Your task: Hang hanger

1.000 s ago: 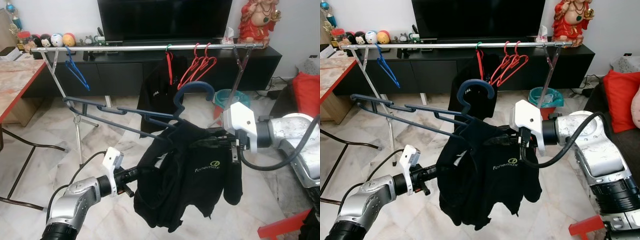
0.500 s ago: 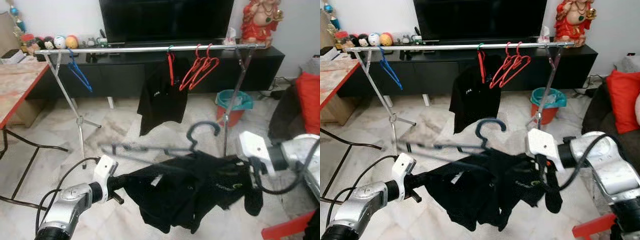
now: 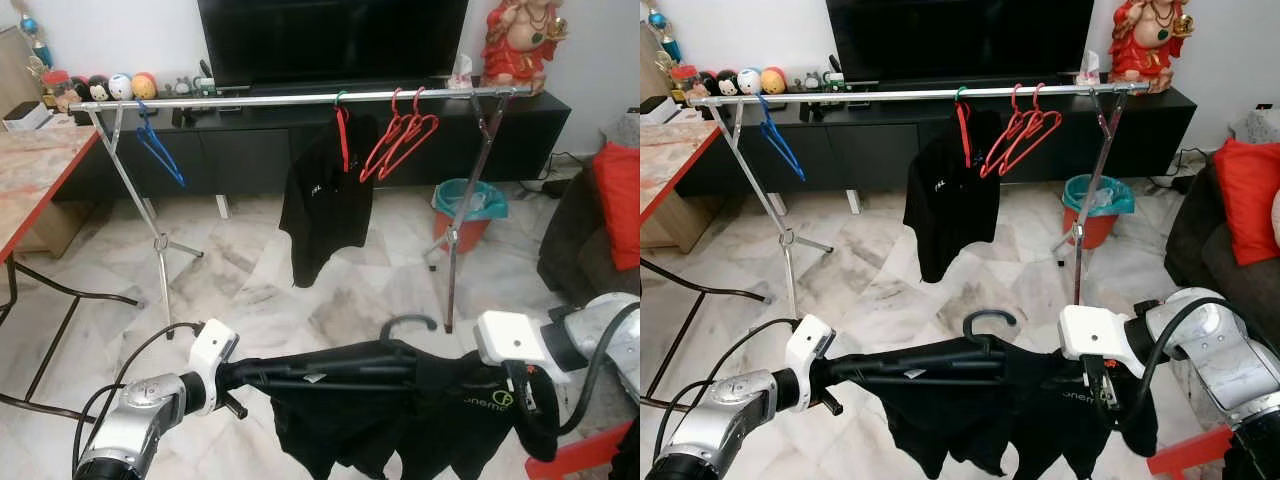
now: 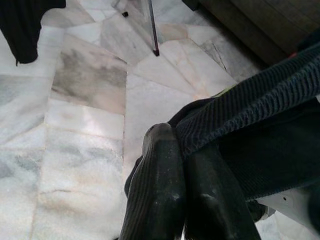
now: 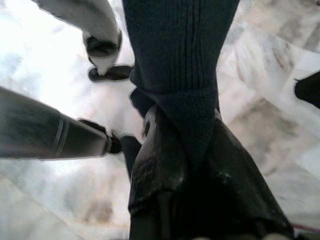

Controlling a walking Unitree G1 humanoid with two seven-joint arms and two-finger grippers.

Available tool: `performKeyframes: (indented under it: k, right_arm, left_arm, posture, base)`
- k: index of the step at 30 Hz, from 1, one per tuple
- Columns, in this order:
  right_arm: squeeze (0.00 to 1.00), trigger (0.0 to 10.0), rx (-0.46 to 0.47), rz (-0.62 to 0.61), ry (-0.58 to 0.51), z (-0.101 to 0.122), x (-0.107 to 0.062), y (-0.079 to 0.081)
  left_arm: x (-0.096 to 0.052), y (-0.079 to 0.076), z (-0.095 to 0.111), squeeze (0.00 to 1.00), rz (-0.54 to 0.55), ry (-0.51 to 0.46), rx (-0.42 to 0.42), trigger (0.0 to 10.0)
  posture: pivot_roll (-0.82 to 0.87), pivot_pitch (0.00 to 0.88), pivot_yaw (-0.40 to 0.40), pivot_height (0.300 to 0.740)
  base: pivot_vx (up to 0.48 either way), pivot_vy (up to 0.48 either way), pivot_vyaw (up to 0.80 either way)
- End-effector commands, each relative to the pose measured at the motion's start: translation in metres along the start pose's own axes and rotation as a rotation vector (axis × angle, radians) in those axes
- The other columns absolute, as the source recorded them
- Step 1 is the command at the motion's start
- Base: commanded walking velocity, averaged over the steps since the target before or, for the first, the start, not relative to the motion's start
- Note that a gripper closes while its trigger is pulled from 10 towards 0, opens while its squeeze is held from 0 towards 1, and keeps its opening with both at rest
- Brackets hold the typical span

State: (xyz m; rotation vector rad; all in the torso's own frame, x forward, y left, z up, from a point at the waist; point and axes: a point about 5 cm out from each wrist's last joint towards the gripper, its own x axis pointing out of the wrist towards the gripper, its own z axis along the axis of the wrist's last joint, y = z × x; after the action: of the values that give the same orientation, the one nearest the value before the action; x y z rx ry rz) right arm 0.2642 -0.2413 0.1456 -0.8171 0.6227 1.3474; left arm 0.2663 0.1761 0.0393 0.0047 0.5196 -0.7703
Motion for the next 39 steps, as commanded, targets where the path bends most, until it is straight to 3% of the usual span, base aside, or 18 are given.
performKeyframes:
  k: [1,6,9,12,15,20,24,30,39]
  right_arm:
    - [0.00,0.0,0.034,-0.070,0.173,-0.020,-0.028,-0.006]
    - [0.00,0.0,0.031,-0.124,0.230,-0.027,-0.030,-0.011]
    - [0.00,0.0,0.046,-0.189,0.203,-0.025,-0.031,-0.017]
    - [0.00,0.0,0.032,-0.172,0.237,-0.029,-0.031,-0.014]
    - [0.00,0.0,0.004,-0.150,0.343,-0.038,-0.031,-0.009]
    - [0.00,0.0,-0.008,-0.088,0.377,-0.041,-0.024,-0.001]
    - [0.00,0.0,-0.007,-0.113,0.387,-0.041,-0.022,-0.003]
    - [0.00,0.0,-0.023,-0.045,0.444,-0.046,-0.011,0.008]
    - [0.00,0.0,-0.034,-0.024,0.543,-0.055,-0.003,0.015]
  left_arm:
    - [-0.028,0.027,-0.019,0.00,0.170,0.101,-0.014,10.0]
    - [-0.029,0.026,-0.022,0.00,0.163,0.115,-0.011,10.0]
    - [-0.030,0.024,-0.025,0.00,0.144,0.129,-0.010,10.0]
    - [-0.032,0.025,-0.026,0.00,0.147,0.136,-0.009,10.0]
    - [-0.035,0.028,-0.025,0.00,0.149,0.143,-0.005,10.0]
    - [-0.040,0.036,-0.015,0.00,0.176,0.128,0.003,10.0]
    - [-0.040,0.038,-0.012,0.00,0.178,0.125,0.004,10.0]
    - [-0.040,0.043,0.007,0.00,0.204,0.082,0.024,10.0]
    - [-0.041,0.045,0.021,0.00,0.191,0.068,0.048,10.0]
  posture:
    - [0.01,0.000,0.052,0.740]
    - [0.01,0.000,0.052,0.740]
    - [0.01,0.000,0.053,0.740]
    - [0.01,0.000,0.053,0.740]
    - [0.01,0.000,0.053,0.740]
    - [0.02,0.000,0.051,0.740]
    - [0.02,0.000,0.050,0.740]
    - [0.03,0.000,0.048,0.740]
    - [0.03,0.000,0.047,0.740]
  base:
    - [0.000,0.000,0.00]
    - [0.000,0.000,0.00]
    - [0.000,0.000,0.00]
    - [0.000,0.000,0.00]
    - [0.000,0.000,0.00]
    - [0.000,0.000,0.00]
    - [0.000,0.000,0.00]
    - [0.000,0.000,0.00]
    - [0.000,0.000,0.00]
